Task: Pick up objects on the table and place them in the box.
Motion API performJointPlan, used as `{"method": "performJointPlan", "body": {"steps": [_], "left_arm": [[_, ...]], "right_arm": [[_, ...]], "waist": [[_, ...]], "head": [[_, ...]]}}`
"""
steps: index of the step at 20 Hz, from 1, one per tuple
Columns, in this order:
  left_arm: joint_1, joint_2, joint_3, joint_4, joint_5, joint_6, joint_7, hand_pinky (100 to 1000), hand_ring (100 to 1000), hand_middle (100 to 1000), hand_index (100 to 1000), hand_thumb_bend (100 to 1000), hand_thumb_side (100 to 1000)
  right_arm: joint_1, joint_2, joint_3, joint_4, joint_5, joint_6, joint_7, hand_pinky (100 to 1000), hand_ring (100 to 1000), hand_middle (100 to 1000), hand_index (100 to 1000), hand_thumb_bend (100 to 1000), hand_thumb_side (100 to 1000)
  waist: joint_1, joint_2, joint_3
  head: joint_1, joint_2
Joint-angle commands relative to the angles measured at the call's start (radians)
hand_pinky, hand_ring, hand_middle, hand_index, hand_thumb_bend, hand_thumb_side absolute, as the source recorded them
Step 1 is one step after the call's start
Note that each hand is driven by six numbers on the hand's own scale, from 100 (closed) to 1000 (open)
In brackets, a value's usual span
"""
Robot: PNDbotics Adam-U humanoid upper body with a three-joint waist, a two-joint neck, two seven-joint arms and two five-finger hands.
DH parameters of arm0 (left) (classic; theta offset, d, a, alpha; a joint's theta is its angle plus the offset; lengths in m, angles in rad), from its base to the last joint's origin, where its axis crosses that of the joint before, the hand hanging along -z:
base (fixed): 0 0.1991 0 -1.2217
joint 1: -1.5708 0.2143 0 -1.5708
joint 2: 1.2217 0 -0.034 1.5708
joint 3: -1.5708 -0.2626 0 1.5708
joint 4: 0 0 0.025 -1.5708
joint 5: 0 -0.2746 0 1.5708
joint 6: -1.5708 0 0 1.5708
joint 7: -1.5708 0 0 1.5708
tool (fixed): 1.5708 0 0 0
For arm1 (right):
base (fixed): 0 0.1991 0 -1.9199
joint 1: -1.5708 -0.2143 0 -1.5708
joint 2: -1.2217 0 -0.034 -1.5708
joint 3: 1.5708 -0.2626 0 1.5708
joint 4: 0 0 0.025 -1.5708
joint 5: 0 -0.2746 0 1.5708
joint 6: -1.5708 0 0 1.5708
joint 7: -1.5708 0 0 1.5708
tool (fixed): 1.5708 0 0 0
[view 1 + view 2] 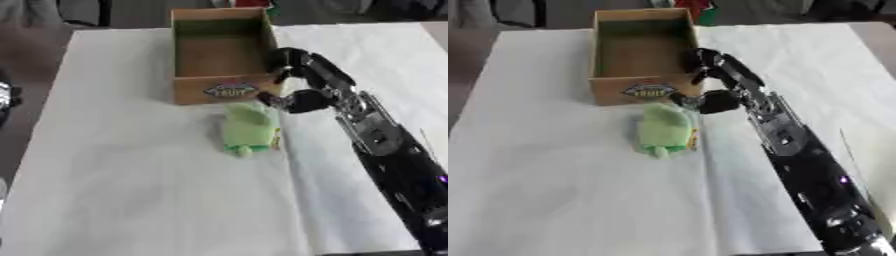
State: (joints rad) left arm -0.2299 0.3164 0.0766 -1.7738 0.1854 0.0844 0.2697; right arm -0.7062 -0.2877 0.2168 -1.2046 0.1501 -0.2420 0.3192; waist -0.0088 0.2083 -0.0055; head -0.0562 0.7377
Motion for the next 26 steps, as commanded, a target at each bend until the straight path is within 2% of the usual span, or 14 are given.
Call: {"method": "performJointPlan", "body": {"steps": [1, 12, 16, 21, 26], "left_arm": [[-0.008, 0.016, 0.004, -0.014, 0.0, -0.001, -0.003, 739, 669, 603, 633, 234, 422], [-0.009, 0.016, 0.003, -0.014, 0.0, -0.001, -0.004, 739, 670, 604, 633, 235, 422], [-0.009, 0.017, 0.003, -0.014, 0.0, -0.001, -0.004, 739, 670, 604, 633, 234, 423], [-0.009, 0.016, 0.003, -0.014, 0.0, -0.001, -0.004, 739, 671, 604, 633, 234, 423], [-0.008, 0.016, 0.003, -0.013, 0.0, 0.0, -0.005, 740, 671, 604, 633, 233, 424]], "right_arm": [[-0.013, -0.015, 0.014, 0.001, -0.017, -0.007, 0.032, 638, 781, 739, 843, 457, 188], [-0.009, -0.014, 0.041, 0.022, 0.033, -0.037, 0.142, 659, 807, 763, 857, 475, 211], [-0.004, -0.013, 0.04, 0.03, 0.063, -0.045, 0.166, 713, 868, 797, 867, 503, 249], [-0.005, -0.013, 0.041, 0.027, 0.139, -0.061, 0.21, 794, 923, 834, 887, 552, 284], [-0.006, -0.012, 0.038, 0.018, 0.235, -0.083, 0.272, 808, 924, 842, 887, 581, 288]], "waist": [[0.0, -0.017, 0.002], [-0.001, -0.015, 0.006], [-0.001, -0.015, 0.006], [-0.001, -0.015, 0.006], [-0.001, -0.015, 0.003]], "head": [[-0.003, 0.002], [-0.005, 0.003], [-0.006, 0.003], [-0.007, 0.002], [-0.008, 0.003]]}}
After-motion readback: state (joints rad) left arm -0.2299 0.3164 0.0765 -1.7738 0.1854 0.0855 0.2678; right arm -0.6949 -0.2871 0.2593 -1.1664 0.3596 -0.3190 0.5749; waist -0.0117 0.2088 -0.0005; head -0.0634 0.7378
